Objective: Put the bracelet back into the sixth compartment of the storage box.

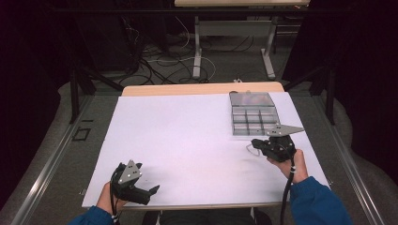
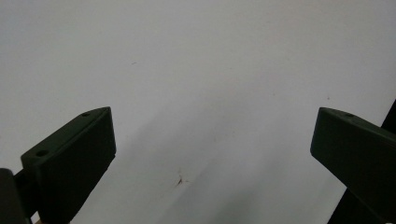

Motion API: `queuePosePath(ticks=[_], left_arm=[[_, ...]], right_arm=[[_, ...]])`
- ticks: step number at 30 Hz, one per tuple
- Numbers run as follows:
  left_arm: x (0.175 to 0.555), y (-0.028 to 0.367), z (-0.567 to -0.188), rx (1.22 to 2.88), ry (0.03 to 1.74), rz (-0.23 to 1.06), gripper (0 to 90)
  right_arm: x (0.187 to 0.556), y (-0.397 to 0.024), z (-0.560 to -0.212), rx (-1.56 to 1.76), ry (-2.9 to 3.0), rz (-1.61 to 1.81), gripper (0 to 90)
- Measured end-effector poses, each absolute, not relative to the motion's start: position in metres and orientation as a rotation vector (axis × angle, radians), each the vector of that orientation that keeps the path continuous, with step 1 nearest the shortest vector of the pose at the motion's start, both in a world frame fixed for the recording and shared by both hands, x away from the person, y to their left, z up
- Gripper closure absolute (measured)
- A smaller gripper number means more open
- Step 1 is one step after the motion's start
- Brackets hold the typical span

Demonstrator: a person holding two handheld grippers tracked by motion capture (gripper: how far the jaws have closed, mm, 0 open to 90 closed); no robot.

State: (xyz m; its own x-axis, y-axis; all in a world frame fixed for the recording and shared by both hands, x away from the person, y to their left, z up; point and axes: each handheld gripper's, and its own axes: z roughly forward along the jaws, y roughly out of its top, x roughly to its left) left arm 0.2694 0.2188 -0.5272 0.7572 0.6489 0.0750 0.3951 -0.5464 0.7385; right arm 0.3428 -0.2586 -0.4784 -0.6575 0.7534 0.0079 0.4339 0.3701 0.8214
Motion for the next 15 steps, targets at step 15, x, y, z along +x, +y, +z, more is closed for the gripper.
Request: queuePosePath(ticks=[15], left_arm=[[0.269, 0.219, -0.527, 2.218, 0.779, 0.446, 0.0]], right_arm=[[0.348, -0.270, -0.473, 1.071, 2.206, 1.186, 87.1]])
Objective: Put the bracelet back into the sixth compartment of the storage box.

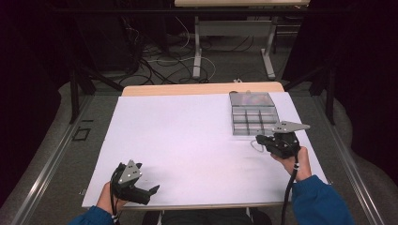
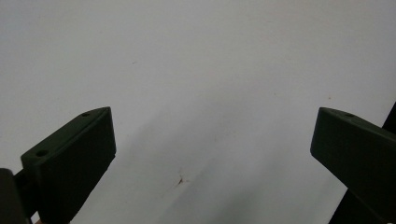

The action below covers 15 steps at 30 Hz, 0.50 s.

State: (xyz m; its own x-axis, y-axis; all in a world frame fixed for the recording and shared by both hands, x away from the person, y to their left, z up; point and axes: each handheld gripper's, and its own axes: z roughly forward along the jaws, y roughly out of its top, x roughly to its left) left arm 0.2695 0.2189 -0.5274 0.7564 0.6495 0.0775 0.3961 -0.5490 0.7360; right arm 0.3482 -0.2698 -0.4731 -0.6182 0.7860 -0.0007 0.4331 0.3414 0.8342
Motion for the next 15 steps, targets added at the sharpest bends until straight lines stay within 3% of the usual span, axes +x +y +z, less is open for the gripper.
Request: queuePosePath(ticks=[15], left_arm=[[0.269, 0.218, -0.529, 2.207, 0.787, 0.456, 0.0]], right_arm=[[0.360, -0.281, -0.469, 1.106, 2.148, 1.196, 87.1]])
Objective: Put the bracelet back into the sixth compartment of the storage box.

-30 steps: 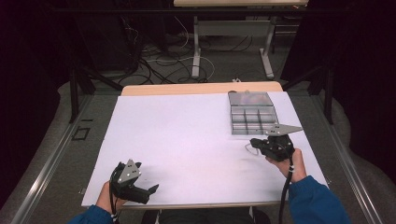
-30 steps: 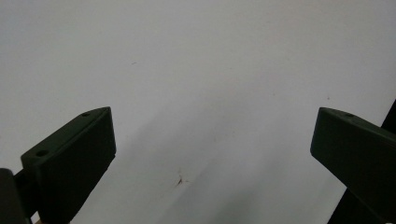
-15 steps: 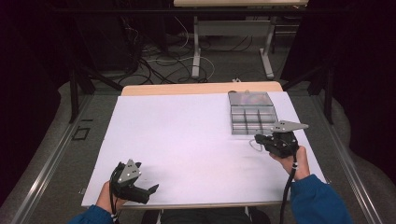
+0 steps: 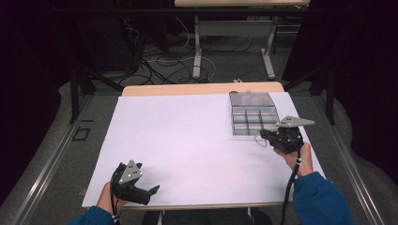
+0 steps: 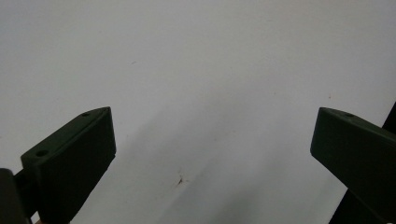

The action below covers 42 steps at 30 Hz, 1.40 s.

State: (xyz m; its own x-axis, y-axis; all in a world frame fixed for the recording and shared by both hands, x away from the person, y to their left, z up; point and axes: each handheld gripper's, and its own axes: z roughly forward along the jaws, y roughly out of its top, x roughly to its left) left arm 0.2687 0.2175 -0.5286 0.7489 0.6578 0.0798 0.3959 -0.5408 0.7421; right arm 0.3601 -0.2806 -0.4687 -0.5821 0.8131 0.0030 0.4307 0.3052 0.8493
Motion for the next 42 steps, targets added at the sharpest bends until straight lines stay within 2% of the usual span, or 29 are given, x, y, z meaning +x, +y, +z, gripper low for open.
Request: queuePosePath(ticks=[42], left_arm=[[0.269, 0.219, -0.528, 2.218, 0.779, 0.444, 0.0]], right_arm=[[0.396, -0.301, -0.462, 1.206, 1.981, 1.195, 87.0]])
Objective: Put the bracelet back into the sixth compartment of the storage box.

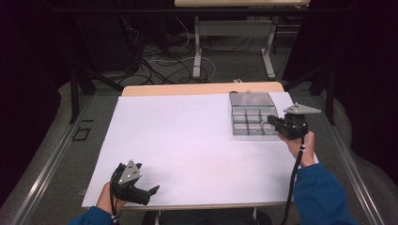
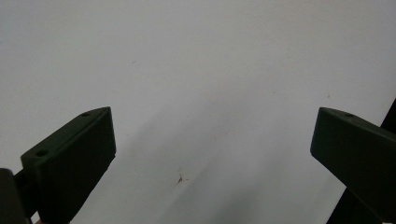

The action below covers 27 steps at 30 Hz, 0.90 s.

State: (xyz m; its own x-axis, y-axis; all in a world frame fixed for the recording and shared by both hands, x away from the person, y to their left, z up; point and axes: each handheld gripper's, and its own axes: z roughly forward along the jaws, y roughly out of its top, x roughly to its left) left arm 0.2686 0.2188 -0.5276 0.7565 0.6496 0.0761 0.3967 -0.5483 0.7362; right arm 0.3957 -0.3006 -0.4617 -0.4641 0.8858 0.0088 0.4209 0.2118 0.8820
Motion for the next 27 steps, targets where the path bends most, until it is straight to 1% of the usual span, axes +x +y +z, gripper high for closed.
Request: queuePosePath(ticks=[13, 27], left_arm=[[0.269, 0.219, -0.528, 2.216, 0.783, 0.444, 0.0], [0.268, 0.218, -0.528, 2.216, 0.784, 0.438, 0.0]], right_arm=[[0.412, -0.314, -0.464, 1.253, 1.926, 1.189, 87.0], [0.430, -0.324, -0.478, 1.295, 1.916, 1.122, 86.9]])
